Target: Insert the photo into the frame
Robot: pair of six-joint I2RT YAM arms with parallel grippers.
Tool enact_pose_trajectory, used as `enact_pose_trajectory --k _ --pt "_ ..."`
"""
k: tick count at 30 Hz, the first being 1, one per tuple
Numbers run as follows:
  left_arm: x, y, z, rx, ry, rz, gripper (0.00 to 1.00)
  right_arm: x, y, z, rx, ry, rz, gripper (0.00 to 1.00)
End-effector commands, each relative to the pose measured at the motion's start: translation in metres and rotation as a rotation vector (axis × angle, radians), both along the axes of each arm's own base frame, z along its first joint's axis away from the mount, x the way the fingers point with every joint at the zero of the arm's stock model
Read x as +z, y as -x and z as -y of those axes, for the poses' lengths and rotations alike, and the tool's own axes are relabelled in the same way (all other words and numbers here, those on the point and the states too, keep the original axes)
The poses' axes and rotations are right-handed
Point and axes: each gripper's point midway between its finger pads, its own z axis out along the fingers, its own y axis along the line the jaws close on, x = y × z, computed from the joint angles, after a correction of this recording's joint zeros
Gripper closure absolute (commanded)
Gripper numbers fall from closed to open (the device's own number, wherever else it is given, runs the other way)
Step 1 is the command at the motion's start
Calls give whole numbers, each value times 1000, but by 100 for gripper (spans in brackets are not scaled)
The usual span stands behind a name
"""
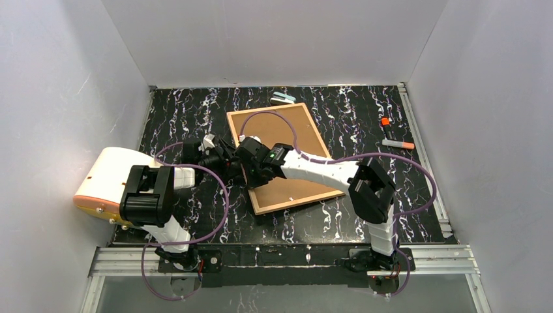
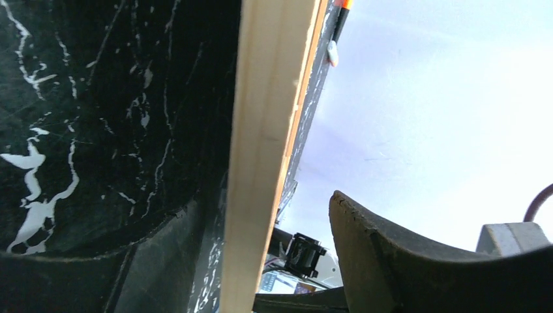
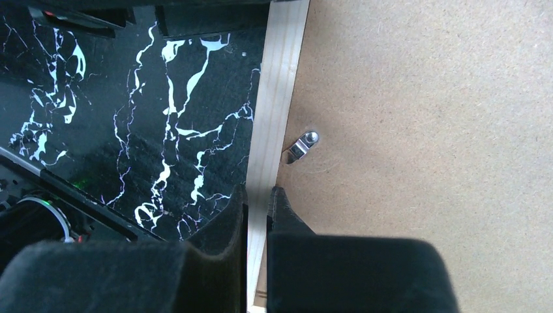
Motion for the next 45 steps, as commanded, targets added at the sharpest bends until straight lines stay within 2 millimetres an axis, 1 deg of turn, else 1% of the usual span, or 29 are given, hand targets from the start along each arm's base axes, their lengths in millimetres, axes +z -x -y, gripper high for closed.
enact_pose_trajectory --k 1,4,5,9,11,13,16,20,21,22,24,26,27,28,29,31,32,35,36,38,40,43,45 --pt "28 0 6 -18 67 49 35 43 2 -27 85 -162 58 99" --pt "27 1 6 -18 63 51 35 45 5 -27 106 -173 58 99" --pt "25 1 6 -16 60 47 36 45 6 -27 120 -177 60 99" --pt "21 -2 6 -13 55 46 52 50 12 -27 152 -213 60 99" --pt "19 -1 6 -17 51 51 55 52 18 -27 179 -235 48 99" --pt "16 0 5 -23 45 50 58 53 19 -27 185 -238 50 99" --pt "9 2 5 -29 33 47 58 57 21 -26 202 -247 52 99" --pt "4 2 5 -38 19 54 53 62 24 -25 226 -263 54 99" --pt "3 0 4 -36 16 56 54 65 25 -24 230 -268 57 98" --pt "4 -1 4 -35 15 60 58 65 25 -23 234 -267 59 98" --pt "8 -4 4 -35 17 71 69 67 24 -20 234 -266 64 97" --pt "14 -7 5 -36 22 88 77 68 22 -15 225 -262 73 95" --pt "18 -8 5 -39 25 99 80 69 20 -11 216 -257 78 91" --pt "22 -9 6 -40 26 106 81 68 17 -7 203 -250 83 84" --pt "25 -10 6 -41 25 115 83 68 15 -4 194 -245 89 77" --pt "30 -11 5 -39 24 123 86 70 11 4 171 -231 100 56" --pt "33 -11 5 -38 24 124 87 71 6 10 150 -214 119 50" --pt "44 -9 5 -30 22 128 89 83 -7 25 85 -180 190 37" --pt "48 -8 4 -29 17 129 90 90 -10 29 67 -178 213 33" --pt "53 -6 3 -30 -2 119 91 103 -18 35 38 -168 263 28" --pt "57 -3 1 -40 -42 108 92 111 -27 40 12 -140 304 25" --pt "69 1 -2 -48 -78 87 91 115 -34 43 5 -80 330 23" --pt "78 2 -3 -45 -85 61 92 118 -33 43 21 -42 347 22"
